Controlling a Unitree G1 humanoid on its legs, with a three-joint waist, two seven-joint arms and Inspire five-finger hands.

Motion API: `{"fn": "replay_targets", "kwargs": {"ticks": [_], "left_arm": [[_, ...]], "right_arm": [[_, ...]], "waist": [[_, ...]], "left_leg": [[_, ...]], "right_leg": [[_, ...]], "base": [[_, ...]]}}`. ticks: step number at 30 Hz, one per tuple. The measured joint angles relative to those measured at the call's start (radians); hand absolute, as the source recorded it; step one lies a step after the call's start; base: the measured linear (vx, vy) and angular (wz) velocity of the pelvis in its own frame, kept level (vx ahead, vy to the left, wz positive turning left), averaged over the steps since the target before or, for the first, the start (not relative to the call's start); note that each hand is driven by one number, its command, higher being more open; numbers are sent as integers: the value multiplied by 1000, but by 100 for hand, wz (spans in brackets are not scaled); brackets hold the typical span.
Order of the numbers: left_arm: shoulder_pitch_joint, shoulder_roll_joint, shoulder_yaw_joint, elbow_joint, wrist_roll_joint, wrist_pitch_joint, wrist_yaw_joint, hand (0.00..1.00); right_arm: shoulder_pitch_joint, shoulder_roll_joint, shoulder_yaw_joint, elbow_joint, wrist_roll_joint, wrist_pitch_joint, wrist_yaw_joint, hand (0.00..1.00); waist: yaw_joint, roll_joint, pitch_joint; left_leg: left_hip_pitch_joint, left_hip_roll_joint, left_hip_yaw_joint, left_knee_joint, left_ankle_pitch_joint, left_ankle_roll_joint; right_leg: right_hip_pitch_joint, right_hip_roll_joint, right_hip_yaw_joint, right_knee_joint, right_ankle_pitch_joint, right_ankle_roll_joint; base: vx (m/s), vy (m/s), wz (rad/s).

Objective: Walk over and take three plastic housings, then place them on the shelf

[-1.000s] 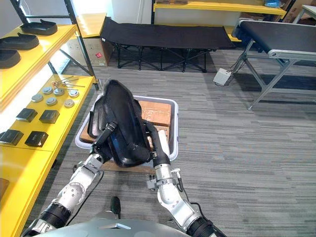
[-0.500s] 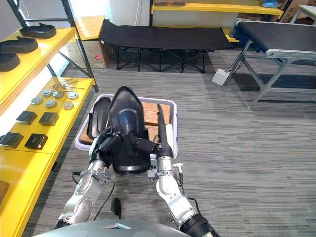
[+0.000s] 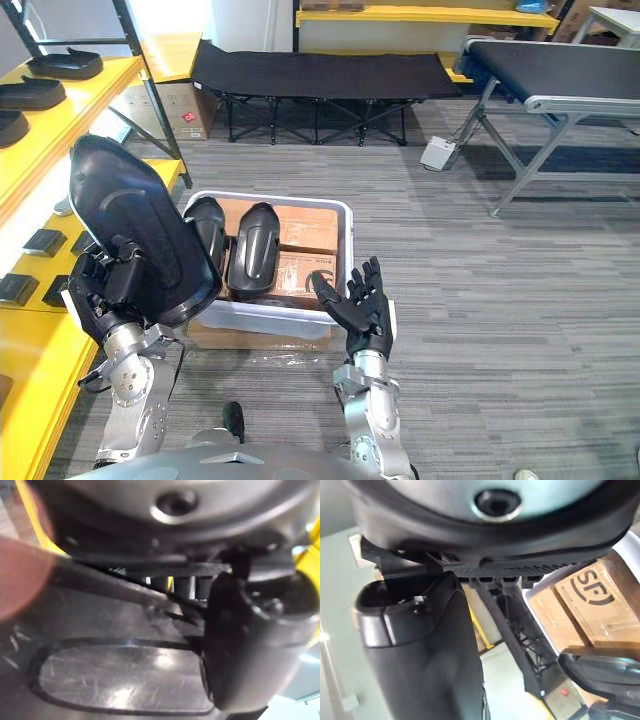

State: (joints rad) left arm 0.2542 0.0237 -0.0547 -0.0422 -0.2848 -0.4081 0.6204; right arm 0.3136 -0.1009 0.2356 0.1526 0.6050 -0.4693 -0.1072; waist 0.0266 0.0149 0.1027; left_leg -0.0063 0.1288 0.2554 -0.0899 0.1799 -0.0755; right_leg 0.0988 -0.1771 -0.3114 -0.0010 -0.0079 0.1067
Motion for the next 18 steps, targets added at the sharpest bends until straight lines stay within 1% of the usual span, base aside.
{"fn": "replay_targets", "kwargs": {"ticks": [2,4,5,9,11,13,15,17,18], "left_arm": [[30,-2,11,0,-32,-1,-40,0],[37,-5,15,1,-71,-1,-80,0],[41,-6,15,1,-102,-1,-119,0],[70,-6,20,0,-178,-1,-241,0],[77,-6,20,0,-203,0,-275,0],[82,-6,20,-1,-240,1,-311,0],[103,-6,17,-10,-260,1,-325,0],[113,-7,9,-10,-259,6,-327,0],[111,-7,5,-10,-259,10,-327,0]], "right_arm": [[24,-1,-46,0,-1,0,10,100],[42,-2,-71,0,-1,0,11,100],[53,-4,-88,0,-3,0,11,100],[63,-13,-107,0,-31,2,15,100],[63,-13,-107,0,-69,6,26,100],[58,-21,-94,0,-89,20,70,100],[46,-30,-57,2,-91,39,101,100],[24,-43,-5,13,-114,53,107,100],[2,-49,24,33,-133,58,113,100]], "waist": [[-4,-7,-5],[-6,-11,-7],[-5,-12,-8],[-7,-10,-9],[-6,-10,-9],[-3,-9,-9],[-3,-9,-9],[-2,-8,-9],[0,-7,-8]], "left_leg": [[2,6,17,0,-2,-2],[4,7,22,0,-3,-4],[8,7,25,0,-4,-3],[16,9,39,0,-9,-5],[15,10,40,0,-10,-6],[15,11,37,0,-12,-9],[12,14,32,1,-13,-10],[-4,18,10,5,-8,-14],[-23,21,-17,6,1,-16]], "right_leg": [[-10,4,16,2,0,0],[-11,4,20,2,0,0],[-11,4,25,2,0,0],[-12,5,40,2,0,0],[-14,6,42,2,0,0],[-13,7,41,1,0,0],[-12,10,38,1,1,-1],[-11,15,13,-1,0,-2],[-11,21,-12,-1,-2,-5]], "base": [[3,-14,-20],[8,-15,-12],[10,-8,-8],[13,-8,-10],[9,-6,-3],[0,0,0],[16,-13,5],[30,-34,31],[14,-48,54]]}}
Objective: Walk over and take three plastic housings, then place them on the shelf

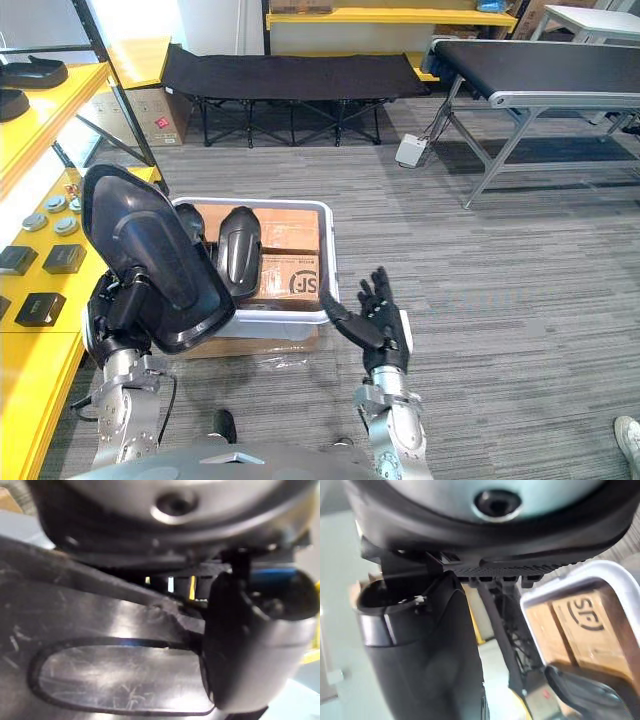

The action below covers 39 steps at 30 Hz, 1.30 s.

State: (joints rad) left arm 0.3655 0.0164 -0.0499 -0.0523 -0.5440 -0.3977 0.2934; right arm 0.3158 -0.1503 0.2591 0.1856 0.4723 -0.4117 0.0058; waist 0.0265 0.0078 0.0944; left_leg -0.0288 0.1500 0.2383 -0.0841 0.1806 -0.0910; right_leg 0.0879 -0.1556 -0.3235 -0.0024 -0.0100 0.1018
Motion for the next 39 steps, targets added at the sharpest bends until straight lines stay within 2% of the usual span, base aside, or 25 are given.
{"fn": "replay_targets", "kwargs": {"ticks": [2,3,4,5,6,7,8,9,10,11,16,20,21,22,23,24,25,26,28,31,34,39], "left_arm": [[1,-3,-10,1,-21,8,-1,0],[1,-6,-13,1,-47,9,-10,0],[-1,-9,-18,7,-60,9,-20,0],[-7,-8,-31,24,-79,8,-38,0],[-6,-3,-30,27,-79,8,-42,0],[-6,7,-20,35,-81,-3,-58,0],[18,-9,-35,52,-87,-3,-64,0],[33,-8,-42,52,-87,-1,-70,0],[37,4,-53,54,-87,3,-85,0],[40,4,-52,53,-87,4,-101,0],[51,21,-51,48,-97,11,-139,0],[77,20,-57,46,-123,12,-143,0],[75,20,-64,38,-123,13,-144,0],[71,20,-83,21,-122,18,-150,0],[60,24,-102,4,-121,33,-165,0],[53,23,-116,1,-120,34,-175,0],[47,18,-132,0,-121,36,-193,0],[53,20,-140,-14,-122,49,-210,0],[61,21,-138,-32,-121,53,-210,0],[65,42,-127,-46,-122,54,-201,0],[70,41,-119,-47,-122,75,-191,0],[99,42,-121,-46,-116,115,-209,0]], "right_arm": [[-36,-5,48,28,-16,29,11,100],[-46,-6,58,31,-42,37,12,100],[-54,-15,66,32,-77,42,12,100],[-58,-29,67,32,-110,53,12,100],[-58,-30,67,34,-116,53,12,100],[-68,-40,65,28,-115,52,15,100],[-76,-83,55,25,-114,53,11,100],[-74,-91,50,26,-114,53,7,100],[-77,-82,29,35,-114,54,-9,100],[-82,-80,25,34,-116,53,-28,100],[-115,-39,62,30,-153,53,-63,100],[-115,-13,118,-16,-153,54,-54,100],[-112,-4,121,-27,-153,54,-55,100],[-102,1,119,-42,-153,54,-57,100],[-85,-1,111,-51,-153,52,-61,100],[-82,-2,105,-49,-152,53,-62,100],[-81,-11,105,-40,-152,53,-62,100],[-79,-15,106,-37,-153,53,-62,100],[-84,-12,107,-37,-154,53,-61,100],[-107,-13,121,-34,-224,53,-62,100],[-138,-33,134,-33,-267,53,-89,100],[-141,-47,142,-33,-268,53,-132,100]], "waist": [[16,11,6],[25,24,13],[18,51,22],[12,45,20],[12,31,20],[31,12,26],[30,69,24],[12,80,21],[2,73,29],[17,72,32],[46,37,58],[50,31,59],[48,34,59],[33,35,59],[10,35,57],[5,36,57],[8,40,56],[33,53,48],[40,56,46],[57,51,48],[78,48,49],[78,41,52]], "left_leg": [[-21,9,-21,0,10,1],[-40,18,-16,21,-5,21],[-86,45,42,87,-67,85],[-102,57,117,126,-167,202],[-102,53,134,143,-179,206],[-136,61,211,312,-220,224],[-115,74,220,371,-183,161],[-100,70,212,327,-184,109],[-61,31,186,246,-144,86],[-40,16,173,196,-123,81],[-12,-5,155,94,-75,73],[2,-27,132,41,-39,81],[-6,-39,101,24,-27,86],[-20,-56,45,7,-12,99],[-34,-90,-33,-5,4,107],[-40,-106,-63,-5,7,109],[-50,-119,-91,-5,8,109],[-68,-124,-112,-5,19,109],[-84,-127,-131,-4,27,108],[-107,-136,-171,-1,54,109],[-109,-139,-179,-4,47,103],[-116,-139,-178,-4,45,106]], "right_leg": [[7,10,-44,18,-4,-4],[7,13,-73,35,-5,-7],[8,16,-142,61,-4,-8],[11,20,-204,62,3,-11],[12,12,-210,56,1,-17],[22,-29,-256,61,-51,-32],[20,-18,-277,134,-66,-33],[21,-19,-290,160,-83,-31],[32,-42,-318,193,-104,-27],[46,-43,-333,191,-108,-30],[68,-34,-357,153,-126,-29],[73,-32,-354,150,-124,-23],[70,-30,-341,167,-139,-4],[56,-10,-256,201,-171,4],[52,14,-158,217,-207,-15],[52,19,-128,221,-223,-12],[50,18,-130,225,-230,-14],[53,20,-163,215,-227,-16],[55,24,-185,210,-225,-16],[57,34,-198,212,-222,-17],[57,35,-194,208,-224,-20],[54,35,-190,207,-224,-20]], "base": [[17,-53,60],[-29,-49,92],[-44,-61,129],[-62,-76,123],[-44,-78,95],[-7,-79,62],[20,-34,84],[26,28,95],[-42,40,88],[-52,18,61],[-93,9,24],[-37,42,18],[-26,8,83],[-23,-18,156],[-16,-33,171],[-1,-21,155],[15,-7,104],[14,-7,79],[33,-22,46],[47,-39,42],[-6,-10,13],[-3,0,-1]]}}
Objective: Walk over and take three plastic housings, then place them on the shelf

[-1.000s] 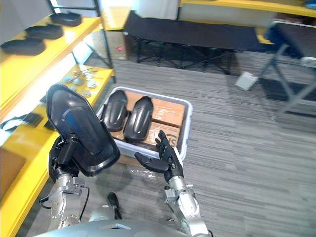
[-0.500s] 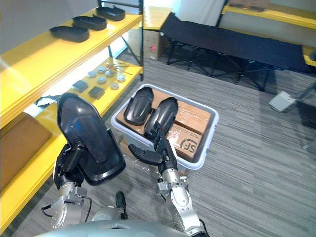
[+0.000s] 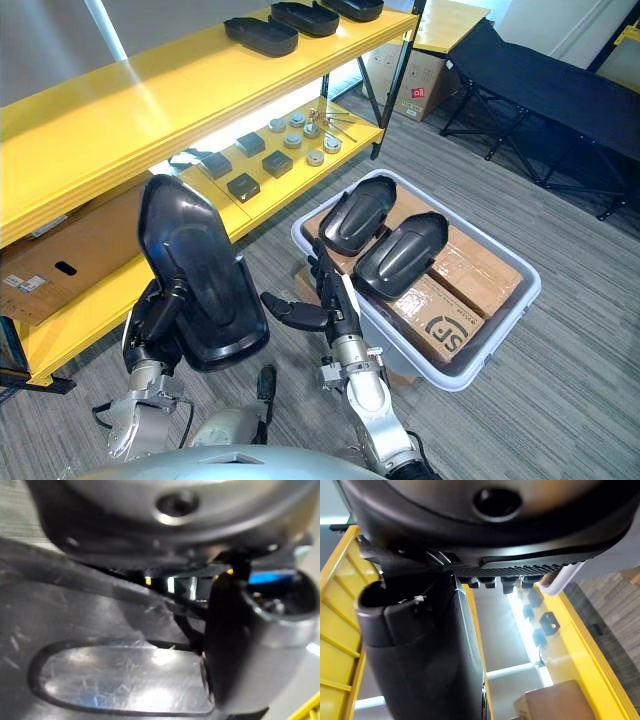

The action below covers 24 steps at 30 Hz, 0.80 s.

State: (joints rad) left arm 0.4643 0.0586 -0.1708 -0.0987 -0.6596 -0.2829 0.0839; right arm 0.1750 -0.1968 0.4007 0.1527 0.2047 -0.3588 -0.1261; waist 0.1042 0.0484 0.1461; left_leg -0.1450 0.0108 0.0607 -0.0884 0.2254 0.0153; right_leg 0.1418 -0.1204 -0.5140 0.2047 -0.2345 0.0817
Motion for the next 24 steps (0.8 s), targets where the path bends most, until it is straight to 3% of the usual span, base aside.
{"fn": "replay_targets", "kwargs": {"ticks": [6,7,9,10,12,14,15,20,22,23,24], "left_arm": [[19,34,-14,13,2,12,-34,0],[13,39,-17,16,1,12,-34,0],[-18,46,-27,38,-3,10,-37,0],[-62,52,-33,77,-6,5,-42,0],[-88,62,-29,120,-10,2,-44,0],[-85,65,-22,145,-20,-4,-41,0],[-88,63,-19,145,-39,-11,-39,0],[-71,57,3,124,-38,-24,-14,0],[-69,56,44,87,-37,-24,-3,0],[-68,56,56,72,-37,-24,-1,0],[-71,52,70,46,-36,-24,2,0]], "right_arm": [[44,-4,-27,0,8,0,29,100],[50,-5,-39,0,8,0,32,100],[49,-9,-61,0,8,-3,30,100],[46,-4,-84,1,9,-5,26,100],[46,-4,-100,3,8,-10,7,100],[45,3,-107,8,8,-29,-12,100],[24,8,-109,9,9,-35,-15,100],[-68,13,-93,15,14,-69,-16,100],[-99,37,-78,17,13,-88,-33,100],[-102,42,-77,16,13,-91,-37,100],[-106,50,-77,10,12,-90,-40,100]], "waist": [[-2,-5,6],[-17,0,10],[-29,5,20],[-25,-16,54],[-23,0,66],[-30,-9,75],[-21,-18,98],[30,3,140],[45,-7,135],[45,-15,131],[42,-17,131]], "left_leg": [[2,-1,22,1,-3,1],[-16,3,54,9,-21,-2],[-64,5,98,65,-92,-3],[-90,10,161,129,-147,17],[-126,36,229,301,-180,51],[-126,21,223,333,-205,47],[-143,18,233,380,-224,65],[-196,69,236,682,-441,86],[-195,49,219,741,-511,92],[-194,32,215,737,-515,96],[-181,0,191,709,-517,111]], "right_leg": [[1,-1,0,4,-1,1],[-6,0,-20,8,0,2],[-21,-14,-58,20,1,1],[-27,-51,-83,27,-5,-5],[-36,-83,-96,77,-41,0],[-58,-127,-79,172,-79,22],[-73,-146,-56,210,-84,30],[-13,-157,-30,253,-121,71],[21,-163,-30,264,-140,53],[16,-174,-22,278,-134,38],[-37,-195,30,374,-92,-30]], "base": [[-9,1,2],[-28,12,45],[-31,32,59],[-48,78,44],[-4,95,34],[74,76,24],[70,95,-3],[76,177,-12],[131,203,16],[141,177,42],[130,184,75]]}}
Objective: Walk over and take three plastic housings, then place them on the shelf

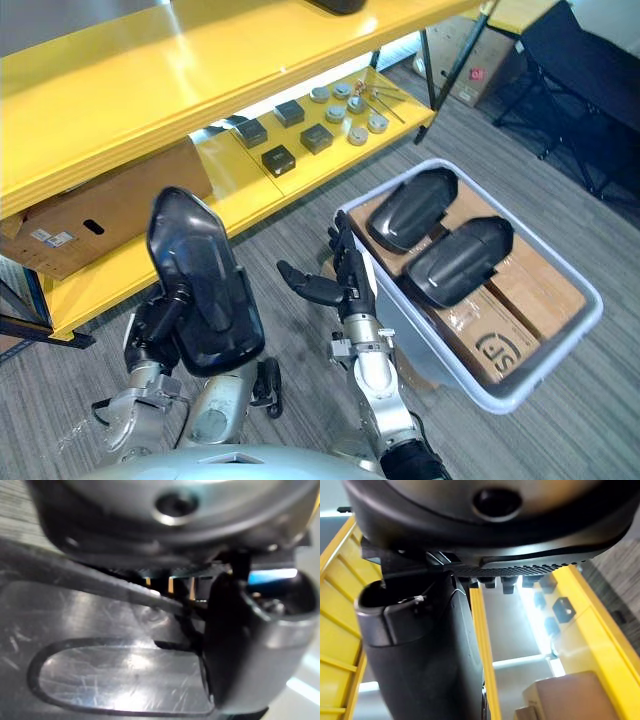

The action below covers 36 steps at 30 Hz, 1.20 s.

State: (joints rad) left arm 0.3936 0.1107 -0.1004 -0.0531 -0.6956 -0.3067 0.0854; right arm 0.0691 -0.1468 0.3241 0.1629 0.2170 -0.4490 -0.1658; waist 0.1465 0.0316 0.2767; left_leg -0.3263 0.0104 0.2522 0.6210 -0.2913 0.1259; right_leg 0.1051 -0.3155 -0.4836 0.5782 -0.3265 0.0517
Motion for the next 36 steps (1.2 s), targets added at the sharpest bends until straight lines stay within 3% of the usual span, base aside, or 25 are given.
{"fn": "replay_targets", "kwargs": {"ticks": [3,4,5,6,7,8,11,14,16,17,18,19,20,21,22,23,24,25,26,27,28,29,31,36], "left_arm": [[0,4,-3,-43,2,-1,0,0],[-1,2,-3,-48,2,-1,0,0],[-5,-4,-7,-52,3,-1,0,0],[-5,-8,-5,-51,3,-1,0,0],[-12,-1,-1,-52,5,-9,-2,0],[-33,5,-2,-16,29,-17,-4,0],[-41,4,1,22,39,-17,-2,0],[-28,6,10,20,45,-26,-10,0],[-28,7,32,-26,46,-28,-10,0],[-28,7,39,-46,46,-28,-10,0],[-28,3,55,-82,46,-35,-6,0],[-29,-21,70,-96,44,-45,2,0],[-30,-30,75,-99,43,-46,5,0],[-38,-50,81,-99,39,-45,8,0],[-43,-57,80,-102,39,-46,8,0],[-46,-49,73,-106,40,-46,3,0],[-57,-35,62,-106,40,-46,-6,0],[-58,-32,54,-106,41,-43,-19,0],[-59,-35,45,-106,44,-43,-27,0],[-61,-33,38,-105,46,-42,-29,0],[-65,-35,21,-104,66,-40,-30,0],[-71,-31,-3,-98,88,-38,-31,0],[-90,-9,-16,-106,130,-38,-33,0],[-126,35,-1,-116,196,-11,-48,0]], "right_arm": [[35,0,-16,-29,-7,1,-9,100],[39,-3,-26,-39,-9,1,-10,100],[36,-9,-67,-63,-15,1,-12,100],[30,-10,-86,-70,-16,0,-12,100],[29,-10,-127,-106,-15,-4,-17,100],[34,-12,-187,-134,-14,-16,-24,100],[23,-37,-246,-155,-12,-16,-20,100],[69,-50,-278,-295,-8,-22,-19,100],[65,-66,-295,-385,-6,-70,-14,100],[57,-73,-299,-398,-6,-84,-17,100],[26,-97,-305,-415,-5,-103,-19,100],[-26,-129,-306,-413,-5,-105,-15,100],[-44,-136,-306,-414,-4,-104,-13,100],[-58,-142,-312,-414,-3,-103,-14,100],[-51,-138,-319,-413,11,-94,-19,100],[-50,-126,-330,-413,29,-90,-17,100],[-52,-101,-350,-408,44,-84,-18,100],[-58,-80,-367,-400,44,-82,-22,100],[-57,-73,-376,-399,39,-82,-35,100],[-57,-68,-380,-397,35,-82,-45,100],[-53,-59,-388,-391,34,-83,-56,100],[-39,-47,-392,-382,25,-85,-74,100],[-44,-44,-393,-375,-15,-86,-109,100],[-22,-41,-398,-375,-4,-86,-125,100]], "waist": [[-19,2,-16],[-20,7,-22],[-28,29,-35],[-37,35,-37],[-48,36,-34],[-63,14,-31],[-86,16,-32],[-113,17,-35],[-124,-1,-51],[-120,-9,-57],[-118,-16,-76],[-106,18,-89],[-103,34,-95],[-106,58,-98],[-100,48,-93],[-94,45,-91],[-92,41,-87],[-94,29,-81],[-93,22,-74],[-96,29,-75],[-102,33,-70],[-107,21,-68],[-122,-13,-80],[-125,-18,-79]], "left_leg": [[105,-94,-87,-214,90,-15],[126,-108,-110,-265,110,-22],[172,-116,-136,-375,117,-37],[183,-102,-113,-381,95,-49],[180,-50,-30,-341,69,-26],[232,-91,-26,-346,115,38],[303,-119,-60,-348,106,23],[380,-129,-147,-343,82,-18],[426,-152,-188,-356,64,-48],[436,-161,-190,-363,62,-52],[442,-179,-192,-368,49,-68],[445,-172,-193,-357,35,-77],[441,-170,-192,-343,35,-78],[415,-168,-190,-256,35,-84],[328,-151,-162,-62,16,-90],[289,-125,-138,19,-15,-60],[236,-75,-127,104,-58,-52],[181,-4,-131,102,-81,-94],[139,59,-150,33,-80,-135],[122,85,-170,-16,-66,-157],[127,127,-184,-145,40,-204],[162,108,-140,-175,105,-182],[179,36,-107,-233,121,-148],[208,-7,-63,-261,127,-134]], "right_leg": [[-75,44,108,0,-9,5],[-102,63,112,-14,-9,5],[-184,113,128,-48,-8,0],[-217,128,139,-69,-7,0],[-268,135,147,-108,10,32],[-302,102,204,-149,41,88],[-346,101,279,-166,84,112],[-354,188,356,-210,195,77],[-337,247,346,-208,290,23],[-332,259,336,-224,318,19],[-316,278,292,-261,335,-39],[-289,292,269,-298,327,-52],[-275,296,270,-318,330,-55],[-228,289,265,-368,342,-60],[-175,274,269,-436,362,-47],[-150,270,271,-468,363,-48],[-118,261,272,-498,366,-44],[-104,243,269,-500,362,-43],[-97,223,269,-498,350,-22],[-94,209,270,-491,342,-2],[-92,185,276,-456,321,44],[-89,144,298,-427,305,66],[-96,72,295,-433,306,68],[-66,45,270,-480,342,114]], "base": [[123,161,92],[236,173,98],[226,120,75],[323,68,88],[358,-11,101],[301,-24,93],[269,53,74],[373,56,104],[379,-16,109],[334,-29,86],[385,-28,44],[317,-2,25],[395,67,3],[305,169,23],[290,175,30],[225,128,24],[179,50,12],[193,113,11],[143,158,8],[150,279,-6],[169,318,-8],[159,347,-12],[156,315,4],[112,163,-8]]}}
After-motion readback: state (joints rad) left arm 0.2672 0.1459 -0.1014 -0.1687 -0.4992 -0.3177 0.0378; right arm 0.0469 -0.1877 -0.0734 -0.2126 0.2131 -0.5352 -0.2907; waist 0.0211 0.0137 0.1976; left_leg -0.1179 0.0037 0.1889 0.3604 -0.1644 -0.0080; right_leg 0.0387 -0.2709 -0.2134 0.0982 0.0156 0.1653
